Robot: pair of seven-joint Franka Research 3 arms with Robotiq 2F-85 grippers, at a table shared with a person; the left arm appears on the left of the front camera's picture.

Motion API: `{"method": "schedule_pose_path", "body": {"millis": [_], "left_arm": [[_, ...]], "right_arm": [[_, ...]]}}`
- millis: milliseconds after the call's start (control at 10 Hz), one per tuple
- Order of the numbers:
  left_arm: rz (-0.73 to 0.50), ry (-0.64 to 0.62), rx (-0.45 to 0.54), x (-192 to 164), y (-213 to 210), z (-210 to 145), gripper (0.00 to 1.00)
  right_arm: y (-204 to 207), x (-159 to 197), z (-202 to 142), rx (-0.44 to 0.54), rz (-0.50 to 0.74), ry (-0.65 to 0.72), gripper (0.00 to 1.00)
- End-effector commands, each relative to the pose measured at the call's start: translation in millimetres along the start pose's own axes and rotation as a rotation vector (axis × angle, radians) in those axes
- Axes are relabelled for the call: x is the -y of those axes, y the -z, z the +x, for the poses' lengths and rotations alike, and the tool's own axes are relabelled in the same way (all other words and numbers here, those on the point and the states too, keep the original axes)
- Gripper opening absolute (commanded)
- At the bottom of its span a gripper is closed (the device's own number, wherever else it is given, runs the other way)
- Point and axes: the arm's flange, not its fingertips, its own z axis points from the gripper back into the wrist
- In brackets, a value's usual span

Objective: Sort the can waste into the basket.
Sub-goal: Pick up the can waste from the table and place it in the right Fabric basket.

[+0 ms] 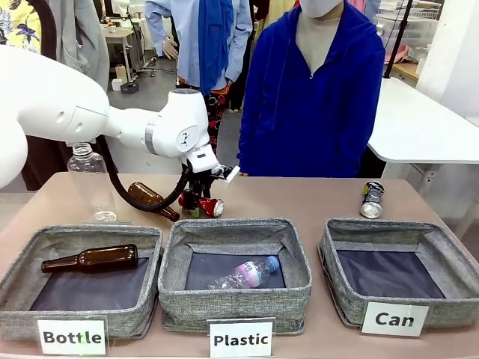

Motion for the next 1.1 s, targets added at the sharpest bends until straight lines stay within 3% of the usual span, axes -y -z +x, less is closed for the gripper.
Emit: {"method": "schedule_pose_path", "body": {"millis": [0, 100, 200, 300, 1000], "left_arm": [[0.043, -0.004, -0.057, 0.0, -8.6, 1.4, 0.40], [0.043, -0.003, -0.059, -0.1, -8.0, 1.8, 0.00], [0.046, -0.009, -0.071, -0.7, -6.6, 1.9, 0.35], [0.042, -0.008, -0.076, 0.5, -5.0, 2.1, 0.00], [0.084, -0.021, -0.058, 7.6, -21.6, 5.8, 0.00]], "right_arm": [[0.0, -0.8, 1.9, 0.014, 0.024, -0.026, 1.00], [0.0, -0.8, 1.9, 0.014, 0.024, -0.026, 1.00], [0.0, -0.8, 1.9, 0.014, 0.024, -0.026, 1.00], [0.0, -0.8, 1.9, 0.014, 0.024, -0.026, 1.00], [0.0, -0.8, 1.9, 0.014, 0.024, -0.026, 1.00]]}}
